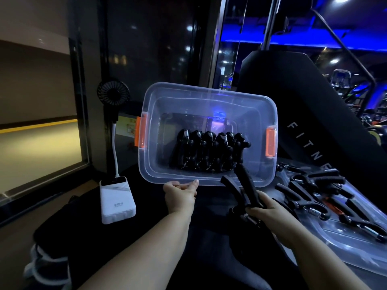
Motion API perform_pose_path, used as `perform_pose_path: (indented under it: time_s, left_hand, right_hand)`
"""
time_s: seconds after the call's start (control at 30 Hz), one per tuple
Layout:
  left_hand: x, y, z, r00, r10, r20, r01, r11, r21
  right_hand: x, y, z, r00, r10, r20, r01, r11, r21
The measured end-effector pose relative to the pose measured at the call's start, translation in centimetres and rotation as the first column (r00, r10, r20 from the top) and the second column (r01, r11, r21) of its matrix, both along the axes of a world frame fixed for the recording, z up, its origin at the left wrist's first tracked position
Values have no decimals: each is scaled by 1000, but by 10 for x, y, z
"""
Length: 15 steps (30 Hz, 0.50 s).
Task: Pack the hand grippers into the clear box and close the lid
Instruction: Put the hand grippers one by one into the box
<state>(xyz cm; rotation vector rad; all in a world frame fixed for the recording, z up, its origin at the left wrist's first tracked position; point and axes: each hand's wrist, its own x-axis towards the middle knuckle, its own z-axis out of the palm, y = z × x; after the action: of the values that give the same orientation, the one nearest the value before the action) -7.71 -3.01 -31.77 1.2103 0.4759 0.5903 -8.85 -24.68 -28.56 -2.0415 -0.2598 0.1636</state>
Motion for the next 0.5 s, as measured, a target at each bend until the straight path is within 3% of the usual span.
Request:
perform_pose_path:
  time_s: [0.27, 0.5]
  left_hand:
    - [0, 0, 0, 1000, -4, 13, 4, 1000, -11]
    - [-1, -1, 2, 1000, -10, 24, 11, 999, -31]
  right_hand:
    - [0, 14, 13, 953, 180, -243, -159, 982, 106]
    - [3, 22, 6, 946, 193, -259, -141, 968, 207]
